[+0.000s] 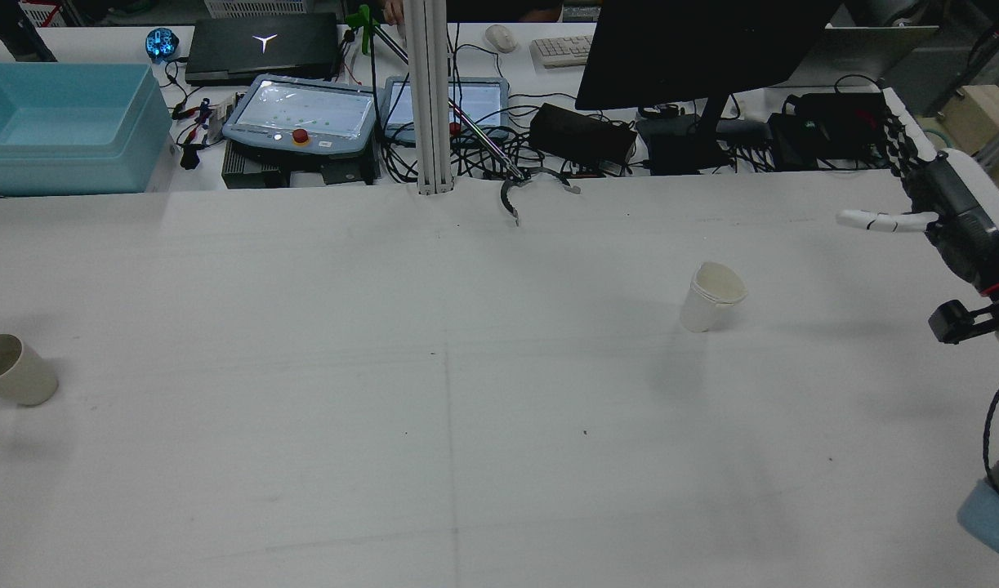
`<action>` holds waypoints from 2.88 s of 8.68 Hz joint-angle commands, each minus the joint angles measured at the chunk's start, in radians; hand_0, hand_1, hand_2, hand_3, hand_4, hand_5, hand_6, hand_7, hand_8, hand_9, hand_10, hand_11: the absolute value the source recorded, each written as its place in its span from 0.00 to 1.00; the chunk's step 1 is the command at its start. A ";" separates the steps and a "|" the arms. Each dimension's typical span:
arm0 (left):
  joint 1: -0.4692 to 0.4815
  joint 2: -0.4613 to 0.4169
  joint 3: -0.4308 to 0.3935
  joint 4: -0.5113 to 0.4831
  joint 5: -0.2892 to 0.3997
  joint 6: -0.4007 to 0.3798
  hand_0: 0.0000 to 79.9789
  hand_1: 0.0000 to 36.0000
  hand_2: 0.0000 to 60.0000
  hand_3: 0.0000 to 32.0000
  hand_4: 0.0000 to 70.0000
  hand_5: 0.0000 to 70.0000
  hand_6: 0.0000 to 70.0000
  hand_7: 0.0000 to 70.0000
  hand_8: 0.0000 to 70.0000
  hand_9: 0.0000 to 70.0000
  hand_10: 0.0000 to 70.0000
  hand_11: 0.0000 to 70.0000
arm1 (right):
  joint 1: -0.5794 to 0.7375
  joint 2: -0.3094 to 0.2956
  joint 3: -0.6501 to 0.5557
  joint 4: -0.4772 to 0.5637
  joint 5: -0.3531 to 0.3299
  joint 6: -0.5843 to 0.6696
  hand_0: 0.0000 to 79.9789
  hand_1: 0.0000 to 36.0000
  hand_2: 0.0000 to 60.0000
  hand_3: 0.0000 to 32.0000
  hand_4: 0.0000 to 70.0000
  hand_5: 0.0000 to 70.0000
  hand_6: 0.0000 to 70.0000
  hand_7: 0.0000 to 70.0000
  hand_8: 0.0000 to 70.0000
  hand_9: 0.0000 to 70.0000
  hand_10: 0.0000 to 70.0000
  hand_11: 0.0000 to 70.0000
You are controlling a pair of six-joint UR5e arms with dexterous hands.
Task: Pour water
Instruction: 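Reach the left hand to the beige cup at the table edge, then close the left hand fingers around the beige cup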
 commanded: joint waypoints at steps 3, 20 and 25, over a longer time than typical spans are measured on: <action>0.054 -0.071 0.272 -0.145 -0.086 -0.021 0.71 0.38 0.00 0.00 0.11 0.00 0.02 0.01 0.00 0.00 0.03 0.07 | 0.046 0.006 -0.006 -0.001 -0.067 0.001 0.60 0.52 0.24 0.39 0.00 0.06 0.00 0.00 0.00 0.00 0.00 0.00; 0.162 -0.207 0.383 -0.182 -0.108 -0.053 1.00 0.71 0.00 0.00 0.08 0.00 0.08 0.08 0.00 0.00 0.05 0.13 | 0.032 0.012 -0.012 -0.001 -0.067 -0.006 0.60 0.51 0.28 0.48 0.00 0.07 0.03 0.00 0.01 0.00 0.00 0.00; 0.191 -0.220 0.383 -0.131 -0.100 -0.102 0.99 0.60 0.00 0.00 0.10 0.00 0.10 0.10 0.00 0.00 0.05 0.12 | 0.029 0.014 -0.035 0.001 -0.066 -0.008 0.59 0.49 0.26 0.44 0.00 0.07 0.03 0.00 0.01 0.00 0.00 0.00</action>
